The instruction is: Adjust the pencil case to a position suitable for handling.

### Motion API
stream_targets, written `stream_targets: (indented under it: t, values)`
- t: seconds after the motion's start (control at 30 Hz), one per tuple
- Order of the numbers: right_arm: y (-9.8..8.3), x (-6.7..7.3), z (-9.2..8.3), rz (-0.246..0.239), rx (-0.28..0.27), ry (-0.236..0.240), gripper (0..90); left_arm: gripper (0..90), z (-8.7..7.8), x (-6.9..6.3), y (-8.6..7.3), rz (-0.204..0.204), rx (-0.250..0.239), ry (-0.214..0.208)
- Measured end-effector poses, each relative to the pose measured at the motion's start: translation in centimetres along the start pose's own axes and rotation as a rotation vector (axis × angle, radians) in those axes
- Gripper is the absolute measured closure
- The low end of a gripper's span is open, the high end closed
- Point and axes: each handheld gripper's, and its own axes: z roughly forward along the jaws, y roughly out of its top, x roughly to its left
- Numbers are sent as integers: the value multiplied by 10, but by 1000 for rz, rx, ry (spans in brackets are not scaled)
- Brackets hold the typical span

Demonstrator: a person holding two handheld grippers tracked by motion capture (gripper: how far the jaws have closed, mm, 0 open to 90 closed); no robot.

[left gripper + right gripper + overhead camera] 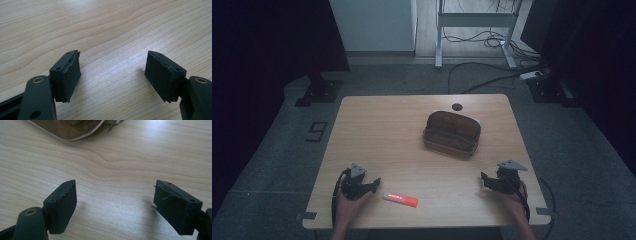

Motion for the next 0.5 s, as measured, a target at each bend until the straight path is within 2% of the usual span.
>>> stream_targets:
  t: [0.17, 0.4, 0.5]
  values:
    - [4, 0, 0, -7, -20, 8, 190, 280, 0, 0, 0, -2, -1, 0]
    - [19, -3, -5, 15, -69, 27, 201, 280, 0, 0, 0, -3, -1, 1]
    - [27, -4, -7, 10, -77, 32, 206, 280, 0, 0, 0, -3, -1, 2]
